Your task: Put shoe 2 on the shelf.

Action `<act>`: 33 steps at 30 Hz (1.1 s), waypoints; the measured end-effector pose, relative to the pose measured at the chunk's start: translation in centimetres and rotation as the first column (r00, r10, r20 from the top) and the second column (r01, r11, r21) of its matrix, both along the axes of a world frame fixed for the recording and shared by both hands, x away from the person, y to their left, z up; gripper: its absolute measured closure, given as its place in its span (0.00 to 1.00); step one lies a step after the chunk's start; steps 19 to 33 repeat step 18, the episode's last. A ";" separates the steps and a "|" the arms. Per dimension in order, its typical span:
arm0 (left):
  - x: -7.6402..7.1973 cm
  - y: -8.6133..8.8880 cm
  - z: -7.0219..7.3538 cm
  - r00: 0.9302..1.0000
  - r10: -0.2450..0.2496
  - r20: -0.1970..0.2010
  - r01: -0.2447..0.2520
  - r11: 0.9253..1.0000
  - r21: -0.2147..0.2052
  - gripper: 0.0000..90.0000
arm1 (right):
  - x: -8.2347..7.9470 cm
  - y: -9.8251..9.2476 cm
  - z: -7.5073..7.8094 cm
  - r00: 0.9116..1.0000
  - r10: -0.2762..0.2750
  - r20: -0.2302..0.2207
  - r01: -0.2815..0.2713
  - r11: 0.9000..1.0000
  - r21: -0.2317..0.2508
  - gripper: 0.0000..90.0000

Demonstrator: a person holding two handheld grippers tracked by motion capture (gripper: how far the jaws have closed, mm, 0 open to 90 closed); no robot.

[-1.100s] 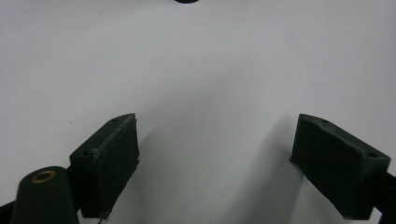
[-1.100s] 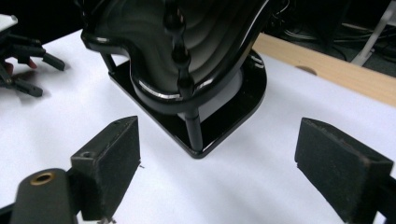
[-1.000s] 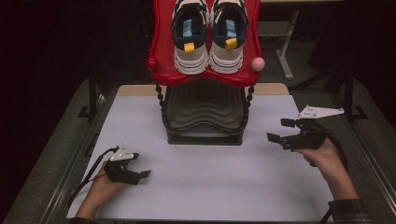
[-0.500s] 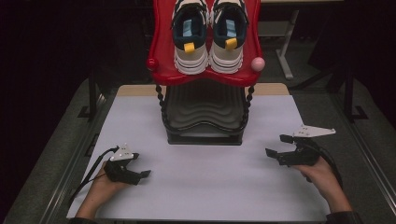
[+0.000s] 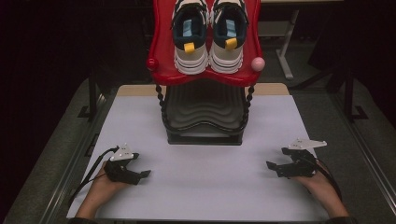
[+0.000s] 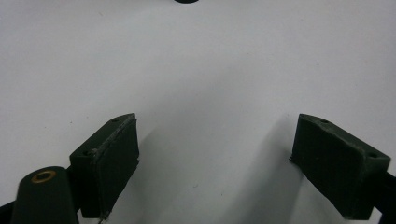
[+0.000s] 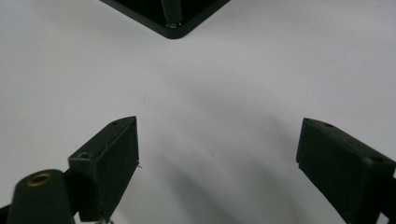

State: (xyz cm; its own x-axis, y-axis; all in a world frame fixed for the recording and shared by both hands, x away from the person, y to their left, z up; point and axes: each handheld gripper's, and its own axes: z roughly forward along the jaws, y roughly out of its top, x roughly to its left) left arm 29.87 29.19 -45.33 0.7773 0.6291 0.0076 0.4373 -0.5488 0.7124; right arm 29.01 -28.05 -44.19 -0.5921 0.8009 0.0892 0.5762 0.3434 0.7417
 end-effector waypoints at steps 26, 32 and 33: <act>0.0 0.0 0.0 1.000 0.000 0.000 0.000 1.000 0.000 0.16 | -0.1 0.6 -1.8 1.000 -0.022 -0.017 0.021 0.996 -0.085 0.08; 0.0 0.0 0.0 1.000 0.000 0.000 0.000 1.000 0.000 0.16 | -0.1 0.6 -1.8 1.000 -0.022 -0.017 0.021 0.996 -0.085 0.08; 0.0 0.0 0.0 1.000 0.000 0.000 0.000 1.000 0.000 0.16 | -0.1 0.6 -1.8 1.000 -0.022 -0.017 0.021 0.996 -0.085 0.08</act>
